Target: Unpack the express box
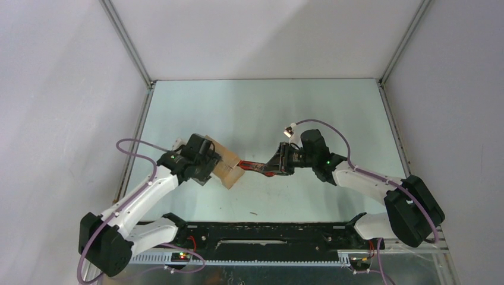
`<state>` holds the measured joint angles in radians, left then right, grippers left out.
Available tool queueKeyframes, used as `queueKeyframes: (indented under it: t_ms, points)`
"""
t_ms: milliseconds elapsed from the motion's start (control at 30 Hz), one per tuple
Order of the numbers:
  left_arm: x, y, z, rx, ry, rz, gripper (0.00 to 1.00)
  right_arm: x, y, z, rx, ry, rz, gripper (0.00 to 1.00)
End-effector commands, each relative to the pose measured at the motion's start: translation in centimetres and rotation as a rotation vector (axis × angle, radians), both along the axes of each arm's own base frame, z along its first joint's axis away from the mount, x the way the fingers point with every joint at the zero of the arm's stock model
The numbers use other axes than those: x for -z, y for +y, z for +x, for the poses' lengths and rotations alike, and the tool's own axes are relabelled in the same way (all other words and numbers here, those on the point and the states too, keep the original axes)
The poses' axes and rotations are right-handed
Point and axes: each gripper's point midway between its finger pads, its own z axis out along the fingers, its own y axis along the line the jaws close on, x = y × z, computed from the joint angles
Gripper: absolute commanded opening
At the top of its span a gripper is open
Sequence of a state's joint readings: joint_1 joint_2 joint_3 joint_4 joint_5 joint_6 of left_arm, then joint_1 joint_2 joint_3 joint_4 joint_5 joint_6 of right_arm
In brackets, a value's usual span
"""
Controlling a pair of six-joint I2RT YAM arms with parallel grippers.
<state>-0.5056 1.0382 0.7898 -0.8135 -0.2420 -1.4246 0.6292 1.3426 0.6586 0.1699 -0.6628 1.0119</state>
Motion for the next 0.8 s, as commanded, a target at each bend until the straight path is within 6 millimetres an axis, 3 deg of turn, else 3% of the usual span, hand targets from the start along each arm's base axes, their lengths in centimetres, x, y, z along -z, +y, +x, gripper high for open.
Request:
queueKeyframes:
  t_ms: [0, 233, 467, 767]
  points:
    - [0.8, 2.3, -0.3, -0.069, 0.051, 0.099, 0.73, 3.9, -1.6, -0.7, 0.034, 0.084, -0.147, 0.0]
    - [0.6, 1.3, 0.3, -0.118, 0.01, 0.013, 0.62, 3.3, -1.3, -1.0, 0.02, 0.098, -0.118, 0.0]
    - [-0.7, 2.5, 0.5, -0.221, -0.065, -0.016, 0.52, 1.9, -0.9, -1.7, -0.011, 0.119, -0.066, 0.0]
    - [-0.5, 2.6, 0.8, -0.27, -0.079, -0.038, 0.38, 1.0, -1.3, -2.5, -0.021, 0.123, -0.05, 0.0]
